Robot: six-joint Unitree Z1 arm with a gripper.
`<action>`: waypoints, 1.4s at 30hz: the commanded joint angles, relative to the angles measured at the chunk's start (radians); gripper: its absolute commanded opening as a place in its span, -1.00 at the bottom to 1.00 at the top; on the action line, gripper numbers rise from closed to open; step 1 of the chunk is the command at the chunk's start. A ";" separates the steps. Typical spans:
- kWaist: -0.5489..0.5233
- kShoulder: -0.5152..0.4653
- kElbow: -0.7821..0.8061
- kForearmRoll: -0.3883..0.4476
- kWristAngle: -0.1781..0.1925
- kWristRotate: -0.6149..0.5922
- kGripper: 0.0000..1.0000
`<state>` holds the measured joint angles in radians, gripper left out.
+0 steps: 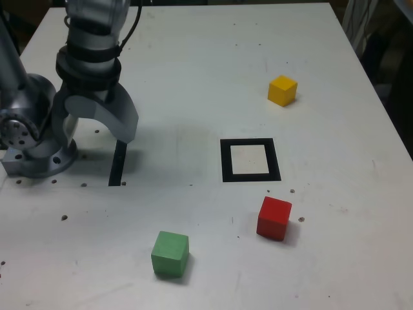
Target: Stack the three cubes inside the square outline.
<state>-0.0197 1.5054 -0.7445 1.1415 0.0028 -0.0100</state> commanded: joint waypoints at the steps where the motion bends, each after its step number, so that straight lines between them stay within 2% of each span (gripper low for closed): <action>1: -0.002 -0.006 0.002 -0.001 0.000 -0.002 0.99; 19: -0.001 -0.013 0.002 -0.014 0.001 0.000 0.99; 26: 0.081 -0.026 -0.053 -0.012 0.021 0.063 0.99; 31: 0.112 -0.005 -0.164 0.010 0.051 0.121 0.99; 35: 0.128 0.055 -0.313 0.035 0.081 0.211 1.00; 42: 0.166 0.229 -0.649 0.193 0.149 0.378 1.00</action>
<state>0.1398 1.7147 -1.2250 1.3209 0.1470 0.3590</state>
